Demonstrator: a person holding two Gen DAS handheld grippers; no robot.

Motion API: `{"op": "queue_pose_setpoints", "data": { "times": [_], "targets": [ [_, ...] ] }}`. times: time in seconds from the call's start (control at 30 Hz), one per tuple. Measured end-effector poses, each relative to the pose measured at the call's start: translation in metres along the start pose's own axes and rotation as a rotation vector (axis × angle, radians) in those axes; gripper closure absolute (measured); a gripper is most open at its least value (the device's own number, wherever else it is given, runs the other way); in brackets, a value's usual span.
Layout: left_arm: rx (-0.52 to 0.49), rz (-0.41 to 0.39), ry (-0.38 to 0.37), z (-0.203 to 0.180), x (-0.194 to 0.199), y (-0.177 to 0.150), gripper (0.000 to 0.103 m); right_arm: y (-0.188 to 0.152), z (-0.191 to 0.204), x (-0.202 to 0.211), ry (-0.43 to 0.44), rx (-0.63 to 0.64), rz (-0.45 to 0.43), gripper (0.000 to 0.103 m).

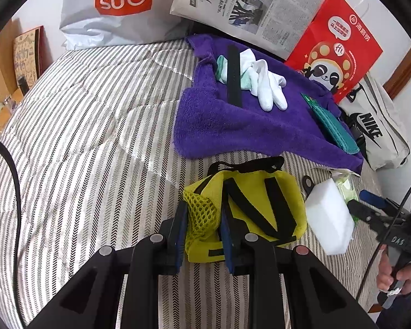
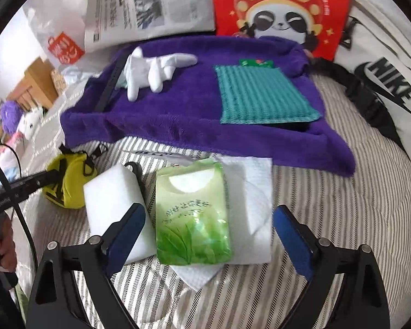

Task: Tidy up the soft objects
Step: 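Grasp the yellow mesh bag with the left tool while the right grasps the green tea tissue packet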

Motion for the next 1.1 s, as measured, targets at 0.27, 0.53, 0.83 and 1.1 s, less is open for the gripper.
{"op": "queue_pose_setpoints", "data": {
  "times": [0.27, 0.53, 0.83, 1.1],
  "targets": [
    [-0.016, 0.001, 0.001, -0.001, -0.001, 0.000, 0.081, 0.001, 0.008, -0.022, -0.030, 0.062, 0.029, 0.052],
    [-0.037, 0.009, 0.011, -0.003, 0.003, -0.001, 0.081, 0.001, -0.004, -0.004, -0.025, 0.067, 0.040, 0.052],
    [-0.052, 0.003, 0.032, -0.006, 0.000, -0.003, 0.080, -0.022, -0.022, -0.003, -0.050, 0.031, 0.080, 0.050],
    [-0.034, -0.013, 0.019, -0.003, 0.018, -0.006, 0.081, -0.025, -0.019, 0.011, -0.051, 0.041, 0.048, 0.051]
  ]
}}
Point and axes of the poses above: each gripper's, at about its wrist camera, not at the fingertips, and x roughly against the way its jaws point, z to its left, y to its top, the point moved 2 cm from there along -x, roughly the way its jaws point, and after that the axes turned 8 degrees about -z, right-handed, at the moved point
